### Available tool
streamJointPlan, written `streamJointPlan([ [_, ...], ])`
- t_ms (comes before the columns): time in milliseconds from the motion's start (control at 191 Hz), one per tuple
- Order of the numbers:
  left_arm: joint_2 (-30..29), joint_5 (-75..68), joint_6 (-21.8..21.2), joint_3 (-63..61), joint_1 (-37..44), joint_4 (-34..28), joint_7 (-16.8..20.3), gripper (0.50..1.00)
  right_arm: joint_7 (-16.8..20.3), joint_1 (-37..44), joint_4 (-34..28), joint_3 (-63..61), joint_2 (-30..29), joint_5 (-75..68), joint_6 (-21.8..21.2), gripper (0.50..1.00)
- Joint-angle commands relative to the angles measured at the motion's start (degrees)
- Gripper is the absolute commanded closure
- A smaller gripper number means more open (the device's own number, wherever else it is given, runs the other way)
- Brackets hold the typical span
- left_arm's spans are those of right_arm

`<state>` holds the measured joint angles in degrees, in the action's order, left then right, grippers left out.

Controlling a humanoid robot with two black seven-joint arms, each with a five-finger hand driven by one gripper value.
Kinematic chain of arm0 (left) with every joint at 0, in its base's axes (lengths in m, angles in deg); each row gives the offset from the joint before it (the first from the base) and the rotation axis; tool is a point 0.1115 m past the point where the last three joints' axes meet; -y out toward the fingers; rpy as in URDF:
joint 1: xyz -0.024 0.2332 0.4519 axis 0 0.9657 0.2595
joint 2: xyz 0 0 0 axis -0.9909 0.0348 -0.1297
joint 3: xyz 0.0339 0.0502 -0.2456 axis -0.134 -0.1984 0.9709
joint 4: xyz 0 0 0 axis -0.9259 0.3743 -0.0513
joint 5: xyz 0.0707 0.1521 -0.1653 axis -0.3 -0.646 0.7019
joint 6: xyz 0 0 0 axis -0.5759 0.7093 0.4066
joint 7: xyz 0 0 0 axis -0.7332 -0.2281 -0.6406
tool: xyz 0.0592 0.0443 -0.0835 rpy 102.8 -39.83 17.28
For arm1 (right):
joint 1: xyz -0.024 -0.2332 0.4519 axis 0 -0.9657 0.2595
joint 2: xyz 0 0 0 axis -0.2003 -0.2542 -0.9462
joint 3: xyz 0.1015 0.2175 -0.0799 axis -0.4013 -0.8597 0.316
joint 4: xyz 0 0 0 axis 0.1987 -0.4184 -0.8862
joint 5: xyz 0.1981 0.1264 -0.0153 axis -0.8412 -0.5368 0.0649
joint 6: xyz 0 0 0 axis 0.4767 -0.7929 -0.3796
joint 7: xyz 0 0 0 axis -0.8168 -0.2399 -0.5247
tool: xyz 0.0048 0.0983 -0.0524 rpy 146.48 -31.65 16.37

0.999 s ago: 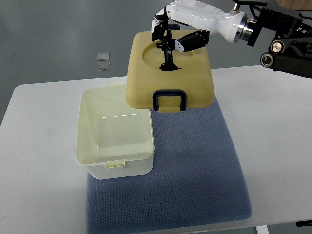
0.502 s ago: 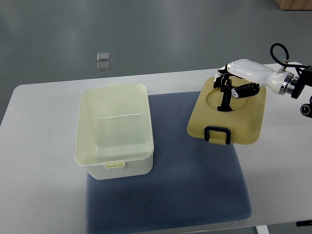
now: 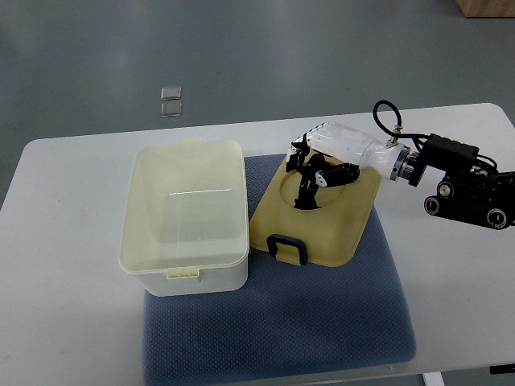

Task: Open white storage box with right hand

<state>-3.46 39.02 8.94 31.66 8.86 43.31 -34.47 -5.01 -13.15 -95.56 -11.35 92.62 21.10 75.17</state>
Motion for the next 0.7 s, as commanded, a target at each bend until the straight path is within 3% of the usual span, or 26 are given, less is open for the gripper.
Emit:
streamJointPlan([
  [0, 0.0, 0.0, 0.0, 0.0, 0.0, -0.3, 0.0, 0.500, 0.0, -0.6, 0.0, 0.0, -1.0, -0.3, 0.1, 0.848],
  [5, 0.0, 0.0, 0.0, 0.1, 0.0, -0.3, 0.0, 0.500, 0.0, -0.7, 0.0, 0.0, -1.1, -0.4, 0.1, 0.794],
  [10, 0.0, 0.0, 0.0, 0.1, 0.0, -0.3, 0.0, 0.500, 0.0, -0.7, 0.0, 0.0, -1.1, -0.4, 0.1, 0.793],
  [16, 0.0, 0.0, 0.0, 0.1, 0.0, -0.3, 0.0, 0.500, 0.0, -0.8, 0.0, 0.0, -1.1, -0.5, 0.1, 0.751],
  [26, 0.0, 0.0, 0.0, 0.0, 0.0, -0.3, 0.0, 0.500, 0.0, -0.8, 0.0, 0.0, -1.2, -0.6, 0.1, 0.722],
  [120, 0.0, 0.0, 0.0, 0.1, 0.0, -0.3, 0.0, 0.500, 0.0, -1.6, 0.0, 0.2, -1.2, -0.3, 0.1, 0.662],
  [167, 0.0, 0.0, 0.0, 0.0, 0.0, -0.3, 0.0, 0.500, 0.0, -2.0, 0.0, 0.2, -1.1, -0.2, 0.1, 0.581],
  [377, 0.0, 0.0, 0.0, 0.0, 0.0, -0.3, 0.0, 0.500, 0.0, -2.1, 0.0, 0.9, 0.5, 0.1, -1.2, 0.572],
  [596, 0.0, 0.0, 0.0, 0.0, 0.0, -0.3, 0.0, 0.500, 0.0, 1.0, -0.7, 2.8, 7.7, 1.5, -9.7, 0.572],
  [696, 0.0, 0.0, 0.0, 0.0, 0.0, -0.1, 0.0, 0.500, 0.0, 2.7, -0.7, 2.4, 10.9, 1.4, -10.6, 0.572],
])
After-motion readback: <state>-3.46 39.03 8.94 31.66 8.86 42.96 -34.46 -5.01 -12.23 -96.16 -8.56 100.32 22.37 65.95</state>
